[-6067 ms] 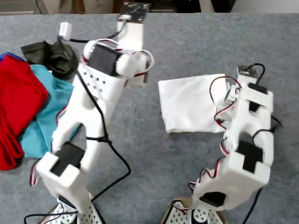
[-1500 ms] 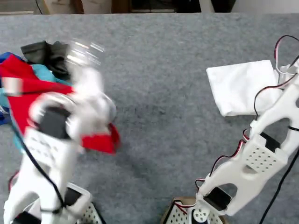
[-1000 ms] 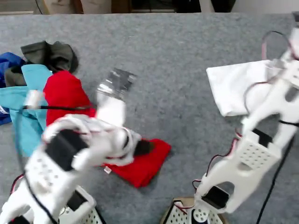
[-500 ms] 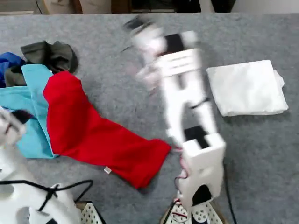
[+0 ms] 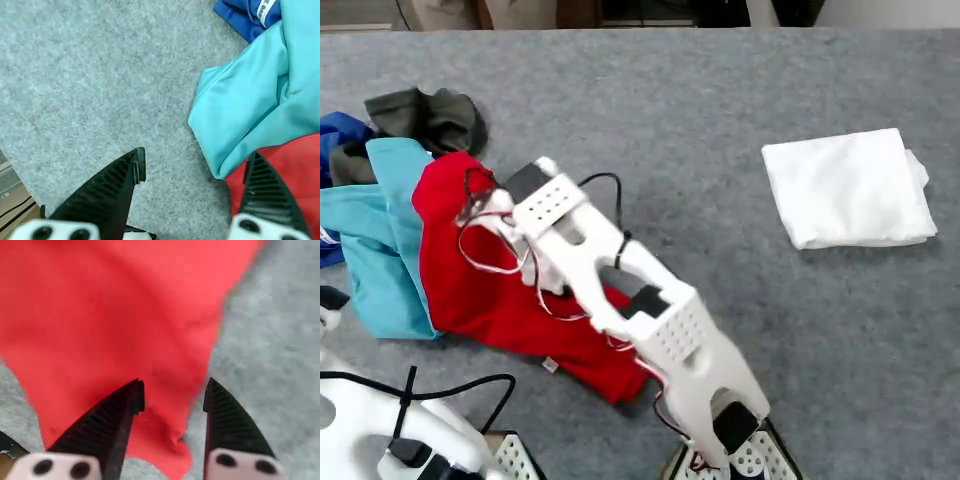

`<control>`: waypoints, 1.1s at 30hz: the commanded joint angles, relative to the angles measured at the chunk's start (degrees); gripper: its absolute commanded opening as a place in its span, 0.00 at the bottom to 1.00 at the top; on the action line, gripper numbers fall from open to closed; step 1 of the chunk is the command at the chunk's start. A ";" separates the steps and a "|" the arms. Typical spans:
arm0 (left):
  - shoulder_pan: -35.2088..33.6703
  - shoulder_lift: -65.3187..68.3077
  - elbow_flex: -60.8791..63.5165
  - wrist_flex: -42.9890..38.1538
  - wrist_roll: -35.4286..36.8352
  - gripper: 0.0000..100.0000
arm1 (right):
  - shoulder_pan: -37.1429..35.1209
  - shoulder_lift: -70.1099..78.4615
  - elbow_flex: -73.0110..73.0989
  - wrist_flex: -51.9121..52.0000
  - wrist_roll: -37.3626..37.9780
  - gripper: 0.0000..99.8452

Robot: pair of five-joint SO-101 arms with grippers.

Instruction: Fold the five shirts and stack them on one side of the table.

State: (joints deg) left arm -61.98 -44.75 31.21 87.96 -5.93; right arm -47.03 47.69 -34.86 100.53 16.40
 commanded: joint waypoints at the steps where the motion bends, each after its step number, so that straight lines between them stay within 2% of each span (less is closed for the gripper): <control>1: -0.70 -0.66 -0.79 -1.05 -0.44 0.31 | -0.40 1.89 0.04 -1.67 0.00 0.17; 4: -0.79 -0.75 -0.88 -1.05 -0.44 0.31 | -0.13 4.09 -0.04 -1.76 0.00 0.01; 5: -0.70 -0.75 -0.88 -1.05 -0.44 0.31 | 0.57 4.53 -0.57 -1.58 0.00 0.00; 10: -0.35 -0.75 -0.88 -1.05 -0.44 0.31 | 8.13 4.79 -5.58 1.23 -2.90 0.00; 17: -0.26 -0.75 -0.88 -1.14 -0.53 0.31 | 24.92 4.70 -9.10 1.85 -2.73 0.00; 24: -0.18 -0.75 -0.53 -2.64 -0.53 0.31 | 41.80 1.89 -3.65 1.85 3.52 0.00; 27: -0.18 -0.48 -0.26 -5.54 -0.53 0.31 | 45.93 -2.42 3.21 1.85 8.88 0.00; 33: -0.18 -0.13 -0.26 -8.88 -0.53 0.31 | 51.47 -14.99 11.91 1.58 15.03 0.01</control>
State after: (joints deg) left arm -62.15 -44.75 31.21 80.57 -6.11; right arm 1.41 41.45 -24.84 101.05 28.18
